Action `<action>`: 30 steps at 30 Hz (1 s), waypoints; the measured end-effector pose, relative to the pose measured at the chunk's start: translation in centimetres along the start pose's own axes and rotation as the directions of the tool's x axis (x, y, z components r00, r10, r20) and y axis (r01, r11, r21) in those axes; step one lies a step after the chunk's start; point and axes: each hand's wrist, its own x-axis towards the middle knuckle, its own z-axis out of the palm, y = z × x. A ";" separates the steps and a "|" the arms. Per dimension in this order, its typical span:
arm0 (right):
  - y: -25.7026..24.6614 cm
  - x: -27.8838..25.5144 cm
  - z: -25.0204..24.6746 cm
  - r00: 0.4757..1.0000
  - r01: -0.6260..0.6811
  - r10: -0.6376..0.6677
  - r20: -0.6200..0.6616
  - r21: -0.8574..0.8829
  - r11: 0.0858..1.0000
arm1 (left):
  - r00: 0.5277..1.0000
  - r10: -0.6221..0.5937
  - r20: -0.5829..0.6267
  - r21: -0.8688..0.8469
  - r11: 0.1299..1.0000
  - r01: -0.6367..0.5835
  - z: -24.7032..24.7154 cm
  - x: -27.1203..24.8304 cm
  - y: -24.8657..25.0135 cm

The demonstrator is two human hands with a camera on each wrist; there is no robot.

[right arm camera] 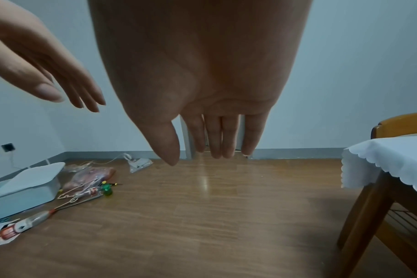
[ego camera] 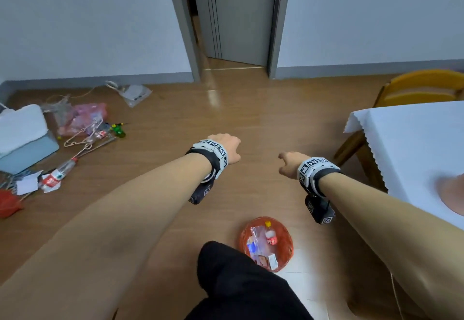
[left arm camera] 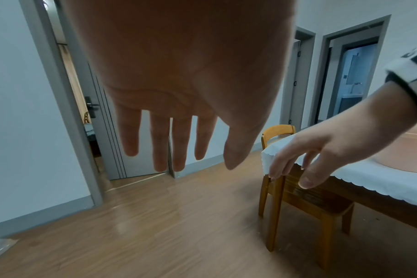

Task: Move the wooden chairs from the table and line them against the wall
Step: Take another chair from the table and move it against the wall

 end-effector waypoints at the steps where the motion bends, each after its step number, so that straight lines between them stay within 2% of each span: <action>1: 0.4 1.6 -0.9 1.000 -0.013 0.013 0.004 0.003 1.000 | 1.000 0.011 -0.006 0.002 1.000 -0.011 -0.8 2.2 -0.6; 9: 3.5 17.8 -10.6 0.991 -0.134 0.134 0.014 0.039 0.990 | 0.991 0.132 -0.017 0.033 0.991 -0.131 -6.8 20.8 -4.7; 13: 4.9 27.0 -16.6 0.989 -0.142 0.146 -0.024 0.114 0.983 | 0.986 0.165 -0.025 0.115 0.980 -0.161 -12.7 32.6 -7.0; 16: 7.5 31.0 -21.3 0.981 -0.172 0.186 -0.058 0.188 0.967 | 0.970 0.236 -0.067 0.188 0.957 -0.220 -18.8 40.5 -6.3; 20: 14.0 34.2 -27.8 0.948 -0.258 0.298 -0.115 0.276 0.926 | 0.911 0.393 -0.125 0.224 0.906 -0.360 -26.6 49.4 -2.2; 23: 20.5 35.5 -30.6 0.895 -0.356 0.425 -0.137 0.356 0.864 | 0.844 0.525 -0.111 0.251 0.836 -0.487 -30.6 55.4 2.8; 25: 24.6 35.8 -31.4 0.857 -0.414 0.500 -0.130 0.405 0.815 | 0.794 0.600 -0.093 0.282 0.781 -0.557 -32.1 59.1 6.7; 28: 30.1 35.8 -31.2 0.788 -0.525 0.613 -0.048 0.467 0.711 | 0.725 0.688 -0.035 0.321 0.695 -0.643 -33.3 63.5 12.9; 30: 34.3 35.6 -30.7 0.715 -0.610 0.700 0.004 0.493 0.620 | 0.670 0.743 -0.014 0.341 0.633 -0.695 -34.3 67.0 18.5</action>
